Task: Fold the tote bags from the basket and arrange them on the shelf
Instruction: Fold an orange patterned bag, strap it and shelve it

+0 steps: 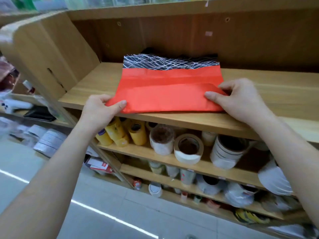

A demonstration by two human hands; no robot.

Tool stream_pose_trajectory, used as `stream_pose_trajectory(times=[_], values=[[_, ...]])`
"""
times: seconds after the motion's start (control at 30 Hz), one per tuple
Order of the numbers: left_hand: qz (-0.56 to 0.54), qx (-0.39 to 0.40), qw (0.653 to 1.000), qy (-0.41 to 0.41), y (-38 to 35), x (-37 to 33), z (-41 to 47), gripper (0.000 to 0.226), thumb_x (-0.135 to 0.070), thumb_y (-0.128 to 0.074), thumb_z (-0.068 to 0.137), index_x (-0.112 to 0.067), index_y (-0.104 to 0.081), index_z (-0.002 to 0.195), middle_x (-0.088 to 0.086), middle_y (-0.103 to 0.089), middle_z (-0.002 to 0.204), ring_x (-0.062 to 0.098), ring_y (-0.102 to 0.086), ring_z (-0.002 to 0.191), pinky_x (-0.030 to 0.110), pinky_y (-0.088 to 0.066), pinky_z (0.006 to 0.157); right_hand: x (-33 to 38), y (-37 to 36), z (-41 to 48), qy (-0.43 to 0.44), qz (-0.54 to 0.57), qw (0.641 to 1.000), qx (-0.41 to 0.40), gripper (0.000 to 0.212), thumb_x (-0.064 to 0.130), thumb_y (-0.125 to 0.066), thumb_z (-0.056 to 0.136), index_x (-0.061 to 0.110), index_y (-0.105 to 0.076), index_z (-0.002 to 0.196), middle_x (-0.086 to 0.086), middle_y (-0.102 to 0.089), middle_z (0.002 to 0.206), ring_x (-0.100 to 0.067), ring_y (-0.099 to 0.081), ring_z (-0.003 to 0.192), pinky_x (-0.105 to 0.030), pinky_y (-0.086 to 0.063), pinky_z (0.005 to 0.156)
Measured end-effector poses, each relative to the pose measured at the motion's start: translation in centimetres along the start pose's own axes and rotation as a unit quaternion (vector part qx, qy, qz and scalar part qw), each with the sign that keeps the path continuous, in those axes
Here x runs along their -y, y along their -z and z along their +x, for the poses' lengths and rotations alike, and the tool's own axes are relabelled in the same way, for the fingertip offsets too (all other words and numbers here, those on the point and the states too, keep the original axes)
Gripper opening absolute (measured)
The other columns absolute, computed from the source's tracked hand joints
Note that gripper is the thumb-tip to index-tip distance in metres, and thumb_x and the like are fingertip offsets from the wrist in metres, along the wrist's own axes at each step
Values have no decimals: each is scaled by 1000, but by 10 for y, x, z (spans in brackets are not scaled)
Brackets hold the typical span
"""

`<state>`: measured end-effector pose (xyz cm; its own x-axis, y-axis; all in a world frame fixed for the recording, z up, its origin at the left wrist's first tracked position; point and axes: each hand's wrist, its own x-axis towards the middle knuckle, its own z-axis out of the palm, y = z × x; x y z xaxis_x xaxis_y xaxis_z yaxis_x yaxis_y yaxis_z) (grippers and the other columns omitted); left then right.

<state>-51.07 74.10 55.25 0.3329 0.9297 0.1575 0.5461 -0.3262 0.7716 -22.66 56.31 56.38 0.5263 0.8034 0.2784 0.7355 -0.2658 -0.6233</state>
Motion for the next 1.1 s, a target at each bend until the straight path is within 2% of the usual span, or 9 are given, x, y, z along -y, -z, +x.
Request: stream_pose_trajectory(times=[0.13, 0.23, 0.33, 0.4, 0.5, 0.7, 0.8, 0.93, 1.1], values=[[86, -36, 994, -59, -11, -5, 5, 29, -25, -78, 78, -26, -62, 103, -4, -63, 105, 19, -57, 100, 40, -48, 90, -1, -10, 5, 32, -21, 999, -15, 35, 28, -78, 80, 26, -54, 105, 3, -52, 79, -19, -51, 75, -35, -43, 73], [237, 13, 938, -253, -11, -8, 10, 35, -21, -64, 87, -34, -65, 119, -1, -57, 136, 26, -47, 128, 54, -38, 105, -1, -11, 7, 77, -122, 989, 42, 44, 25, -65, 91, 40, -51, 130, 1, -49, 122, -26, -52, 107, -45, -47, 93], [221, 186, 929, -233, -12, -14, 6, 38, -33, -49, 100, -38, -49, 138, -13, -36, 151, 10, -23, 145, 31, -16, 118, -5, -9, 10, 140, -191, 961, 141, 50, 17, -43, 98, 45, -47, 139, 14, -37, 153, -20, -35, 137, -48, -36, 108], [236, 249, 921, -183, -9, -15, 3, 64, -50, -58, 86, -42, -35, 146, -23, -22, 152, -3, -13, 142, 22, -8, 114, -8, -2, 8, 136, -186, 952, 204, 45, 44, -37, 100, 44, -38, 145, 18, -28, 157, -12, -22, 147, -49, -25, 114], [276, 234, 912, -193, 1, -14, 5, 72, -31, -73, 83, -46, -37, 143, -22, -28, 152, -1, -22, 141, 23, -15, 115, -12, 9, 7, 145, -220, 925, 274, 88, 90, -28, 72, 46, -29, 148, 21, -21, 158, -7, -16, 148, -47, -19, 117], [81, 226, 969, -60, 19, -24, 13, 23, -19, -64, 90, -36, -75, 101, -26, -72, 87, -11, -62, 79, 22, -46, 92, -10, 37, 4, 123, -136, 921, 344, 85, 78, -55, 61, 48, -43, 140, 31, -32, 146, 4, -29, 138, -26, -21, 117], [-27, 175, 984, -13, 22, -18, 20, 24, -44, -74, 78, -23, -75, 88, -7, -74, 79, 8, -67, 77, 34, -51, 85, -16, 40, -4, 44, 33, 958, 280, 51, 60, -58, 70, 30, -74, 108, 17, -71, 108, -4, -63, 99, -24, -45, 89], [-130, 84, 988, 27, 3, -15, 26, 10, -31, -66, 87, -21, -67, 91, -10, -74, 73, 3, -69, 69, 25, -54, 74, -18, 30, -7, -85, 217, 966, 110, 24, 38, -71, 79, 20, -70, 95, 6, -72, 80, -3, -66, 66, -19, -49, 65], [41, -60, 997, -9, -18, -7, 33, 21, -33, -74, 85, -19, -70, 99, -7, -68, 84, 14, -63, 79, 30, -50, 74, -6, 4, -4, -107, 40, 993, -8, 34, 30, -73, 86, 27, -59, 117, 1, -66, 85, -19, -64, 78, -27, -53, 71]])
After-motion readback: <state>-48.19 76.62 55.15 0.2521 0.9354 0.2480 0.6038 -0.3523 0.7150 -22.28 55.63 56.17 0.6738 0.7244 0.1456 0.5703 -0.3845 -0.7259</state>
